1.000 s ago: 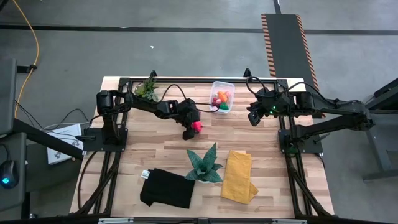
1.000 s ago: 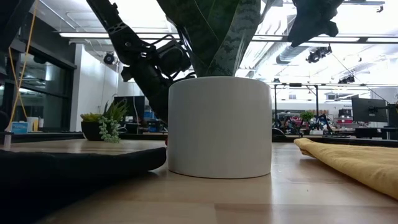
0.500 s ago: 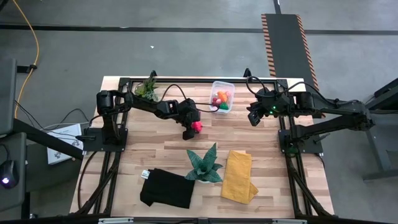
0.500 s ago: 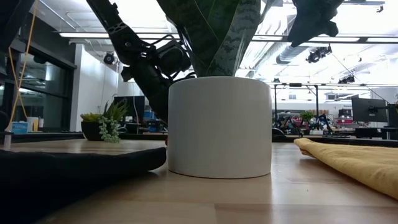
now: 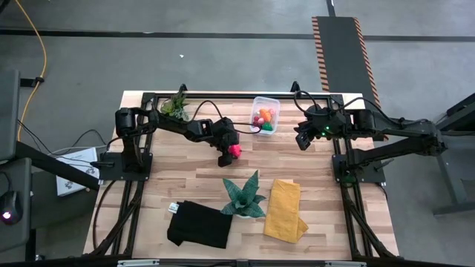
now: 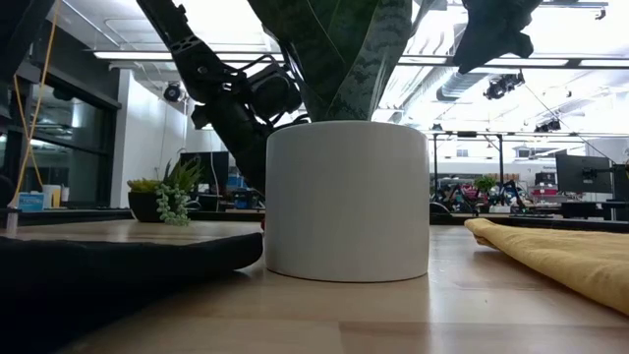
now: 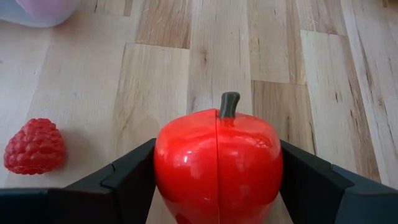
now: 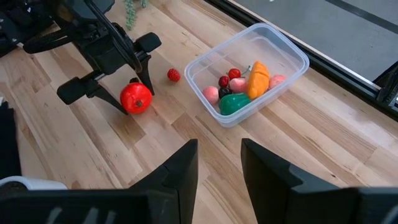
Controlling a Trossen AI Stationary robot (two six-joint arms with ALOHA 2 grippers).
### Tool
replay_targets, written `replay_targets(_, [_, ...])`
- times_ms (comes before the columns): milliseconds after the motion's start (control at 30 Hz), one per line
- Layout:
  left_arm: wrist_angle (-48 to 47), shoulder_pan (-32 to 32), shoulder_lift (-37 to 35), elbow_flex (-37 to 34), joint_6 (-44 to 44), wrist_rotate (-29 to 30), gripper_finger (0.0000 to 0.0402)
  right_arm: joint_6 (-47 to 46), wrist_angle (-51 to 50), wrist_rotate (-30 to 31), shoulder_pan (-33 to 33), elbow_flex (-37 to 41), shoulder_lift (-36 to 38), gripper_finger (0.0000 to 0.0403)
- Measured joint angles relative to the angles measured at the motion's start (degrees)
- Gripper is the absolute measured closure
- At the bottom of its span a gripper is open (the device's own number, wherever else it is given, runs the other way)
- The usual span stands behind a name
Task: Pick and placing Produce into tupperware
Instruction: Put the apple into the transparent container
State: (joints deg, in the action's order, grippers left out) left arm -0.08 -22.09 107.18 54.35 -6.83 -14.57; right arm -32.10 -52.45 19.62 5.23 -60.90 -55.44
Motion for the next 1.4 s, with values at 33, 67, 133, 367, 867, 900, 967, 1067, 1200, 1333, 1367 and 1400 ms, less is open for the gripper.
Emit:
replay_targets(33, [0.0,0.0,0.0,0.0,0.0,0.0,0.0125,0.0,0.0,0.0,0.0,0.0,0.0,0.029])
replay_targets(67, [0.0,0.0,0.0,0.0,0.0,0.0,0.0123,0.0,0.0,0.0,0.0,0.0,0.0,0.029])
replay_targets(133, [0.0,0.0,0.0,0.0,0.0,0.0,0.0122,0.0,0.0,0.0,0.0,0.0,0.0,0.029])
replay_targets(367, [0.0,0.0,0.0,0.0,0.2,0.0,0.0133,0.0,0.0,0.0,0.0,0.0,0.0,0.029])
replay_targets(867, [0.0,0.0,0.0,0.0,0.7,0.0,0.013,0.2,0.0,0.0,0.0,0.0,0.0,0.029])
replay_targets(900, [0.0,0.0,0.0,0.0,0.7,0.0,0.0127,0.2,0.0,0.0,0.0,0.0,0.0,0.029])
replay_targets(967, [0.0,0.0,0.0,0.0,0.7,0.0,0.0121,0.2,0.0,0.0,0.0,0.0,0.0,0.029])
replay_targets(1067, [0.0,0.0,0.0,0.0,0.7,0.0,0.0116,0.2,0.0,0.0,0.0,0.0,0.0,0.029])
replay_targets(1200, [0.0,0.0,0.0,0.0,0.7,0.0,0.0121,0.2,0.0,0.0,0.0,0.0,0.0,0.029])
replay_targets(1333, [0.0,0.0,0.0,0.0,0.7,0.0,0.0124,0.2,0.0,0.0,0.0,0.0,0.0,0.029])
replay_targets(1367, [0.0,0.0,0.0,0.0,0.7,0.0,0.0122,0.2,0.0,0.0,0.0,0.0,0.0,0.029])
replay_targets(1400, [0.0,0.0,0.0,0.0,0.7,0.0,0.0119,0.2,0.0,0.0,0.0,0.0,0.0,0.029])
